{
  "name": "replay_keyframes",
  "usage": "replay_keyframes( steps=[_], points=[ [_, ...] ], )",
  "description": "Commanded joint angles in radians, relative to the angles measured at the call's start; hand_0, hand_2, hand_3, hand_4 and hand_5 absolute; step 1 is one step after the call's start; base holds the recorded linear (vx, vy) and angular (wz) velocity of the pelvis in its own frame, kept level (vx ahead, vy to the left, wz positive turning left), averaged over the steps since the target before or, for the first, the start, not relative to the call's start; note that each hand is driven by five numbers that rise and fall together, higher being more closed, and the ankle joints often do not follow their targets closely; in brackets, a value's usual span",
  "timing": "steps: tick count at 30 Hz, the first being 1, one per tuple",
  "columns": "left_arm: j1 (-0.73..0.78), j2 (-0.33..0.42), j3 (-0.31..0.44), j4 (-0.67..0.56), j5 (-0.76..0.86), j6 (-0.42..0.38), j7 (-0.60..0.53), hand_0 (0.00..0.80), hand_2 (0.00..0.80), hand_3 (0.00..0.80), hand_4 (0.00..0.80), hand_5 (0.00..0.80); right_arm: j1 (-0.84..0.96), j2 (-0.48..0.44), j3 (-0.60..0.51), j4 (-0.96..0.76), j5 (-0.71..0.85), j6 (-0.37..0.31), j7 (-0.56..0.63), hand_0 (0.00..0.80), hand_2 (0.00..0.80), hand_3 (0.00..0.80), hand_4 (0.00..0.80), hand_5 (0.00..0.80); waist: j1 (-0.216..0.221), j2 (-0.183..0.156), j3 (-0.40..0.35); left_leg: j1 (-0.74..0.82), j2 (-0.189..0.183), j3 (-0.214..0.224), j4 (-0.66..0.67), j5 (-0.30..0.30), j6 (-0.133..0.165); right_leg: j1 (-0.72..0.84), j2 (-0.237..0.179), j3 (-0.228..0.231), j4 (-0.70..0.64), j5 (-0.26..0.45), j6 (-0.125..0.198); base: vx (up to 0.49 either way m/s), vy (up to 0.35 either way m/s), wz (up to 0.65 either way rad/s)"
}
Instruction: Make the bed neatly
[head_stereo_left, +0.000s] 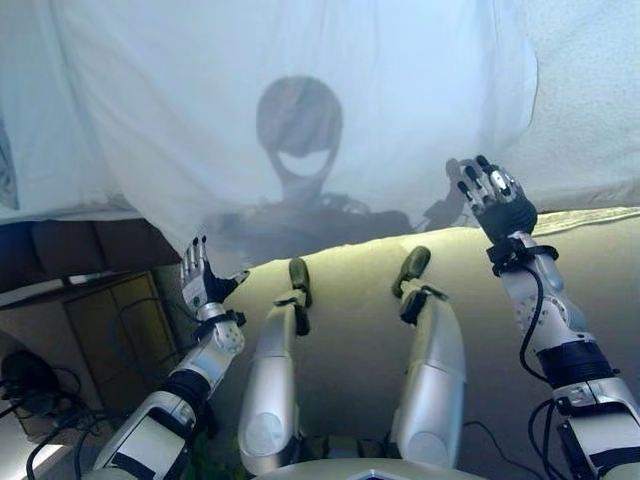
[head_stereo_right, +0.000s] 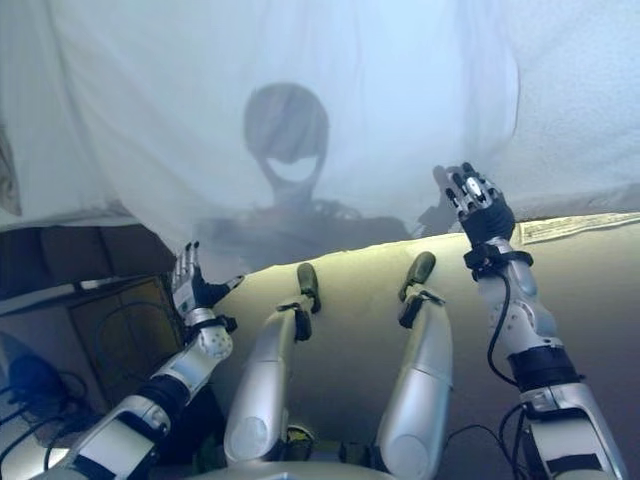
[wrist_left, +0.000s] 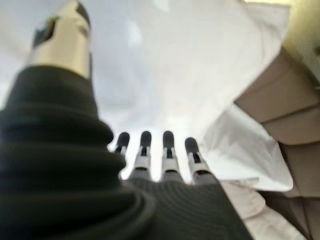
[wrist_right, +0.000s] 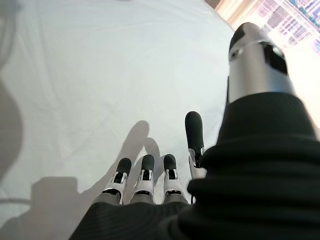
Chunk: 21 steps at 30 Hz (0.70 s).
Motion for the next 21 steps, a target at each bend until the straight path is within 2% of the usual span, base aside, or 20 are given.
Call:
replay_keyframes(
  steps=[1, 8, 14, 21],
  points=[
    [0.022, 0.089, 0.027, -0.03, 0.018, 0.002, 0.055, 0.0, 0.0, 0.0, 0.0, 0.0, 0.0, -0.015, -0.016, -0.091, 0.038, -0.067, 0.048, 0.0, 0.0, 0.0, 0.0, 0.0, 0.016, -0.037, 0.005, -0.105, 0.096, -0.09, 0.014, 0.129, -0.053, 0.062, -0.112, 0.04, -0.281, 0.313, 0.228, -0.001, -0.063, -0.06],
    [-0.034, 0.139, -0.005, -0.028, 0.109, 0.096, 0.009, 0.0, 0.0, 0.0, 0.0, 0.0, -0.022, -0.04, -0.025, -0.104, 0.047, -0.059, 0.061, 0.0, 0.0, 0.0, 0.0, 0.0, 0.006, -0.058, 0.005, -0.187, 0.111, -0.112, 0.071, 0.123, -0.061, -0.01, -0.108, 0.051, -0.256, 0.335, 0.229, -0.012, 0.002, -0.05],
    [-0.064, 0.183, 0.003, -0.006, 0.093, 0.098, 0.008, 0.0, 0.0, 0.0, 0.0, 0.0, -0.025, -0.068, -0.016, -0.113, 0.075, -0.056, 0.112, 0.0, 0.0, 0.0, 0.0, 0.0, -0.003, -0.069, 0.005, -0.289, 0.117, -0.136, 0.149, 0.102, -0.055, -0.106, -0.097, 0.076, -0.189, 0.326, 0.224, -0.028, 0.026, -0.11],
    [-0.067, 0.192, 0.011, -0.001, 0.106, 0.09, 0.006, 0.0, 0.0, 0.0, 0.0, 0.0, -0.029, -0.086, -0.008, -0.139, 0.083, -0.05, 0.114, 0.0, 0.0, 0.0, 0.0, 0.0, -0.005, -0.072, 0.005, -0.356, 0.115, -0.149, 0.179, 0.094, -0.049, -0.164, -0.088, 0.086, -0.171, 0.32, 0.223, -0.022, 0.029, -0.06]
  ],
)
